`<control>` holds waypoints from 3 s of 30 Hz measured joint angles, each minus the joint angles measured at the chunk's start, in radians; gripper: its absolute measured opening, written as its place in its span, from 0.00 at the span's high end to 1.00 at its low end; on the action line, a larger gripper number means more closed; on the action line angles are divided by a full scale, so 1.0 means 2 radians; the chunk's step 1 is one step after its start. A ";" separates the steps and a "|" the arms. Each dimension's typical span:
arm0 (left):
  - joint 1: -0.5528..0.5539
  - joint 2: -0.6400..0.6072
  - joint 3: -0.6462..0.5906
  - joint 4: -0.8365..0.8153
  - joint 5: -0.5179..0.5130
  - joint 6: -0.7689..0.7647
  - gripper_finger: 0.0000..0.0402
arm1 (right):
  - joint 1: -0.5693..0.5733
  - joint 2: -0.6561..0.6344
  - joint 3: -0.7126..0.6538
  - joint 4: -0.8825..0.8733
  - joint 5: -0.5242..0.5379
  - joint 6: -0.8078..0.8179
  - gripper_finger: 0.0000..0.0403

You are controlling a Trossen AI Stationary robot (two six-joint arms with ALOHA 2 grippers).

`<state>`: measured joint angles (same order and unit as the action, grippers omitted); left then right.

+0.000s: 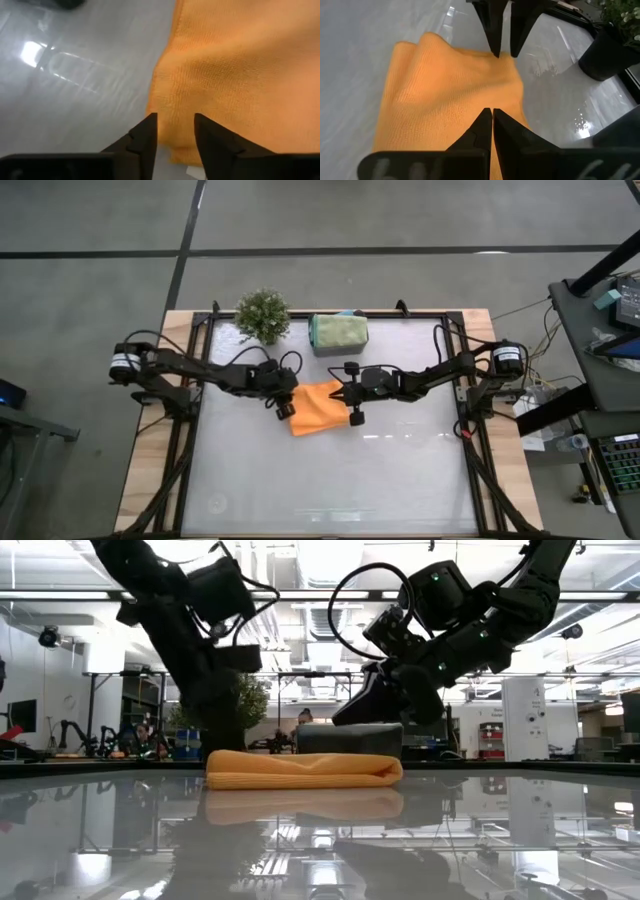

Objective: Fold microfiber towels
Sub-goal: Fold the orange towel

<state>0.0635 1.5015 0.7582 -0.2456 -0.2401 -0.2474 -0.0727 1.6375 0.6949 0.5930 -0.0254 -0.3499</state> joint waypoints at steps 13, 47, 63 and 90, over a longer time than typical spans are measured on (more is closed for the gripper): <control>-0.056 -0.089 -0.005 -0.013 0.020 -0.007 0.67 | -0.006 0.000 0.000 0.043 -0.005 0.014 0.98; -0.127 -0.030 -0.060 0.154 0.089 -0.041 0.85 | -0.073 0.086 0.077 0.016 -0.015 0.065 0.98; -0.136 0.031 -0.061 0.206 0.072 -0.044 0.85 | -0.019 0.018 0.039 -0.084 -0.150 0.087 0.98; -0.169 0.099 -0.061 0.330 0.124 -0.071 0.85 | -0.020 0.024 0.003 -0.130 -0.106 0.078 0.98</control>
<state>-0.2738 1.6990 0.6369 0.4152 0.0075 -0.3889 -0.1120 1.6854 0.7012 0.3328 -0.2376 -0.1933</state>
